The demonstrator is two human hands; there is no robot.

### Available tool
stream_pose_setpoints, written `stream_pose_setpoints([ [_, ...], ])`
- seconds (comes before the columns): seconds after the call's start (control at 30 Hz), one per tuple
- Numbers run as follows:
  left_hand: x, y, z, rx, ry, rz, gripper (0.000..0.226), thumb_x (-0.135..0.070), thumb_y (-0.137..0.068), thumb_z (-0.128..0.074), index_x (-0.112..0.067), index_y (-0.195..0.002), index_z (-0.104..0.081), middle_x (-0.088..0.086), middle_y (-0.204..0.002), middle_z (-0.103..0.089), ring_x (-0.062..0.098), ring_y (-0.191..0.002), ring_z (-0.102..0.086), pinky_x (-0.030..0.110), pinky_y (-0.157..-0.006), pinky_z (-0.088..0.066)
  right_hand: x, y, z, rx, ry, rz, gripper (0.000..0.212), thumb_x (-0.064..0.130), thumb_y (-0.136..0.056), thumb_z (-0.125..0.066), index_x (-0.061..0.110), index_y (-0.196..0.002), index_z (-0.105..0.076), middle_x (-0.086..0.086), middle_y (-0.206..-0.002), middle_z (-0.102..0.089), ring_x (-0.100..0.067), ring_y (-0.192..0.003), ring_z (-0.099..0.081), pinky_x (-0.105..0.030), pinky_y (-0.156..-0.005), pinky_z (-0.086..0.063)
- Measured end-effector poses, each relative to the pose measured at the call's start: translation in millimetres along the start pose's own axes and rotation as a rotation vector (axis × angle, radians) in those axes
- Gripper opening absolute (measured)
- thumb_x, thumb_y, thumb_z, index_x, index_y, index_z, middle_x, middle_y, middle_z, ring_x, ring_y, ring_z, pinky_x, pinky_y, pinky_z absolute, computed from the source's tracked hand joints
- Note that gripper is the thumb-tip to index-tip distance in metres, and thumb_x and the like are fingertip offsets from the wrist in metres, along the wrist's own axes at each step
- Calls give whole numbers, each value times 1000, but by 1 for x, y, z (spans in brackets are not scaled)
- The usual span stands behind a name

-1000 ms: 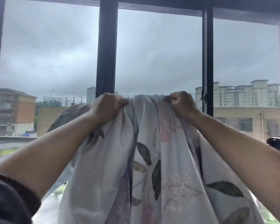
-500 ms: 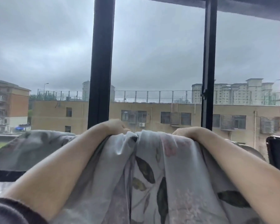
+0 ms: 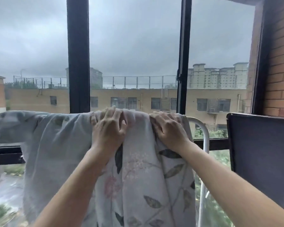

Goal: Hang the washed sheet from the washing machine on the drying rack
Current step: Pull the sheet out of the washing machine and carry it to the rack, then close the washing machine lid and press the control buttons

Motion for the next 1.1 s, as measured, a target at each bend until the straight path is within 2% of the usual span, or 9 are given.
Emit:
stream_pose_setpoints([
  [0.1, -40, 41, -11, -37, 112, 52, 43, -24, -89, -51, -19, -131, -52, 1, -149, -38, 22, -142, -23, 54, -115, -4, -20, 58, 29, -2, -41, -59, 41, 28, -91, -47, 23, -131, -54, 2, -140, -51, -17, -131, -42, -44, -110, -31],
  [0.27, -130, 138, -44, 45, 448, 94, 35, -23, -86, -49, -11, -116, -64, 7, -133, -55, 21, -129, -43, 31, -108, -29, -72, 184, 88, -9, -165, -283, 41, 27, -89, -45, 17, -127, -57, 1, -131, -57, -14, -124, -49, -40, -105, -39],
  [0.4, -234, 220, -75, 206, 644, 74, 26, -17, -82, -52, -12, -102, -68, 4, -115, -63, 19, -111, -55, 20, -96, -34, -114, 295, 147, -32, -200, -476, 37, 23, -89, -47, 13, -122, -60, -2, -123, -61, -13, -115, -54, -20, -100, -37],
  [0.53, -349, 297, -105, 416, 814, -2, 20, -10, -80, -56, -13, -96, -67, -1, -106, -63, 14, -101, -56, 13, -87, -34, -164, 408, 207, -64, -155, -717, 29, 20, -92, -49, 17, -118, -62, 1, -119, -62, -12, -110, -56, -26, -96, -43],
  [0.67, -447, 373, -131, 613, 961, -13, 20, -12, -79, -52, -14, -90, -68, -7, -97, -61, -2, -90, -51, -1, -80, -31, -204, 511, 269, -122, -98, -958, 24, 18, -95, -49, 21, -114, -63, 5, -113, -63, -9, -106, -57, -22, -92, -44],
  [0.77, -517, 417, -151, 759, 1018, -65, 19, -6, -85, -56, -19, -91, -68, -11, -95, -60, 0, -86, -54, 12, -78, -40, -228, 568, 311, -188, -82, -1100, 20, 18, -96, -49, 20, -111, -63, 10, -106, -62, -8, -104, -59, -24, -91, -48],
  [0.9, -610, 449, -172, 903, 1097, -162, 21, -8, -88, -52, -20, -95, -68, -13, -99, -61, 1, -91, -55, 23, -78, -43, -264, 629, 369, -250, -25, -1241, 22, 19, -97, -48, 18, -114, -63, 10, -110, -62, 0, -102, -55, -12, -86, -42],
  [1.0, -679, 469, -194, 982, 1147, -237, 22, -9, -90, -51, -20, -96, -67, -12, -98, -61, 2, -92, -55, 16, -79, -42, -297, 670, 415, -285, 46, -1330, 23, 19, -97, -47, 23, -113, -63, 14, -110, -61, 7, -100, -53, -12, -86, -39],
  [1.1, -757, 483, -220, 1019, 1206, -348, 20, -9, -90, -52, -20, -99, -66, -12, -100, -59, 1, -91, -53, 5, -76, -37, -340, 704, 462, -305, 150, -1409, 23, 16, -96, -46, 25, -111, -62, 12, -111, -60, -1, -103, -54, -20, -89, -43],
])
Point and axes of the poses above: each hand's wrist, its own y-axis away from the middle knuckle, its own z-axis out of the back of the hand, x = y × z, the point moved 8 cm from there along -y, towards the middle knuckle
